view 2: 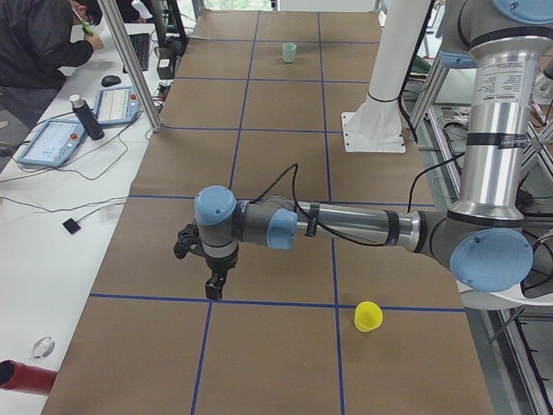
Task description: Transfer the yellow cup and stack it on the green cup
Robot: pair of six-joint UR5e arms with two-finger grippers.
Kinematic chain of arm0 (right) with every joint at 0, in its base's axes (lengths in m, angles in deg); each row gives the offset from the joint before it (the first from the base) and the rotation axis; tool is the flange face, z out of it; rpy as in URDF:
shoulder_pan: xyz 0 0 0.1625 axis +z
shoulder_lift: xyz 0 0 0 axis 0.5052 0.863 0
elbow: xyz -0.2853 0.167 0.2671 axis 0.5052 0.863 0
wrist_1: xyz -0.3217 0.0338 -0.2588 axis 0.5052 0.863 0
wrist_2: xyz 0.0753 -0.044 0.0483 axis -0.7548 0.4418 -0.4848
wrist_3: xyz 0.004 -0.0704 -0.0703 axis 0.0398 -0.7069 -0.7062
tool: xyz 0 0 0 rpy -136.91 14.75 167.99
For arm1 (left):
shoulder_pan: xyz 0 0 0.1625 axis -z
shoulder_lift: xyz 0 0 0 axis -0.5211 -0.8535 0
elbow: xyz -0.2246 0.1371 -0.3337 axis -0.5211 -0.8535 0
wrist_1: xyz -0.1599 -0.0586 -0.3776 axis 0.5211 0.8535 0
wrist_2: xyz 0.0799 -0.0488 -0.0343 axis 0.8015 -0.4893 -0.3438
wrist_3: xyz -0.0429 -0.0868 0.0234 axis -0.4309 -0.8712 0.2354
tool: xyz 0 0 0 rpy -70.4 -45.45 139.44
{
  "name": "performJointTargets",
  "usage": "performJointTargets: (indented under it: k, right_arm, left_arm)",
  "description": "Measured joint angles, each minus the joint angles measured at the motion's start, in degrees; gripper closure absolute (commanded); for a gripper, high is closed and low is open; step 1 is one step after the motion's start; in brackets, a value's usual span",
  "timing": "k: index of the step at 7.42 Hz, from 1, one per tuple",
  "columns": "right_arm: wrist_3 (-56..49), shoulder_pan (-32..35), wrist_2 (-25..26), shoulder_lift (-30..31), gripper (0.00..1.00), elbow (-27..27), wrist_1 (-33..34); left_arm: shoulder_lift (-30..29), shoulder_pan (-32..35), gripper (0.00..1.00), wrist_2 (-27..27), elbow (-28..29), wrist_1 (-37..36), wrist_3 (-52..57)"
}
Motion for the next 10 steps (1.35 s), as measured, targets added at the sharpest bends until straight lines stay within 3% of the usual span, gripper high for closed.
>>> performJointTargets:
  k: [2,3,6,10]
  right_arm:
    - [0.01,1.11,-0.09,0.16,0.01,-0.04,0.0]
    - [0.15,1.35,-0.34,0.15,0.01,-0.17,0.0]
    - [0.29,1.48,-0.01,0.27,0.01,-1.21,0.0]
    - [0.26,1.71,0.16,2.75,0.01,-3.39,0.04]
  left_arm:
    - [-2.4,-3.49,0.0,2.95,-1.64,-0.02,-13.71]
    - [-0.4,-4.09,0.0,4.05,-5.1,-0.18,-17.61]
    - [8.58,-5.92,0.0,5.77,-19.84,-4.39,-29.99]
    - [22.33,-21.87,0.0,19.68,-34.67,-7.26,-67.33]
